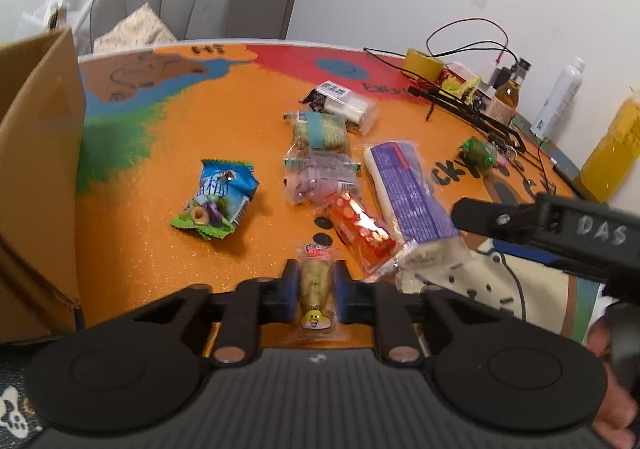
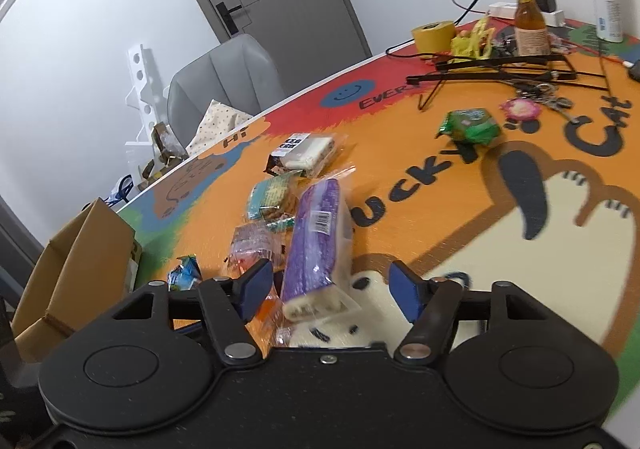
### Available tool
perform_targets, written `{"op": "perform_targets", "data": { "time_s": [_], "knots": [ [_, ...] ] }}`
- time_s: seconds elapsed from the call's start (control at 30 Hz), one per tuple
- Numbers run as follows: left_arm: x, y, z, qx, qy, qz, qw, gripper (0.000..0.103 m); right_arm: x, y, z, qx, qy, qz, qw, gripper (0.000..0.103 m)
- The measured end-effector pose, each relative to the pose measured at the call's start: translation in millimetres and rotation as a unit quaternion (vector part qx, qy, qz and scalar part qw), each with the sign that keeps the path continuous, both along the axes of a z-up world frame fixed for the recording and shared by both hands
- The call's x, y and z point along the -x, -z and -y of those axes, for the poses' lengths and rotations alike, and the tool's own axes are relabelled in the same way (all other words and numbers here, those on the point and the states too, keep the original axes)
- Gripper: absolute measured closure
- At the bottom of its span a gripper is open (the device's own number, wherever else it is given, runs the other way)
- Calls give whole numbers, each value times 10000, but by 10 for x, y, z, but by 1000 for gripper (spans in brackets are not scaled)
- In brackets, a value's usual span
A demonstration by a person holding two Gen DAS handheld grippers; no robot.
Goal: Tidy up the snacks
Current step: 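Grasp the small snack stick with the left tool while the right tool grasps the purple bar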
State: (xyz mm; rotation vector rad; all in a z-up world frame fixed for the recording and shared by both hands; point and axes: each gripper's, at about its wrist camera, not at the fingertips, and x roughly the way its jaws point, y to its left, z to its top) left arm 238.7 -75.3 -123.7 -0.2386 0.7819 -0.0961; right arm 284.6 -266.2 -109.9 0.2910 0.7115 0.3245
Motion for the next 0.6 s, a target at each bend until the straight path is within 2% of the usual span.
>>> {"op": "perform_targets", "data": {
  "time_s": [0.1,0.17,0.3,0.4,0.6],
  "knots": [
    [-31,-14,-65,-62,-119,100,9999,87,-81,65,-94,148,-1,9,9999,42],
    [-48,-11,-115,-26,-155,145,9998,87,-140,117,-139,298,-18,-55,9995,49],
    [-124,22,-137,-1,-143,130,9998,87,-181,172,-93,92,-151,-99,9998,69],
    [-161,15,-87,-26,-48,130,9999,87,-137,131,-8,6,-127,-233,9996,77],
    [-168,29,20,-46,78,164,9998,87,142,101,241,157,41,-258,9995,78]
  ]
}}
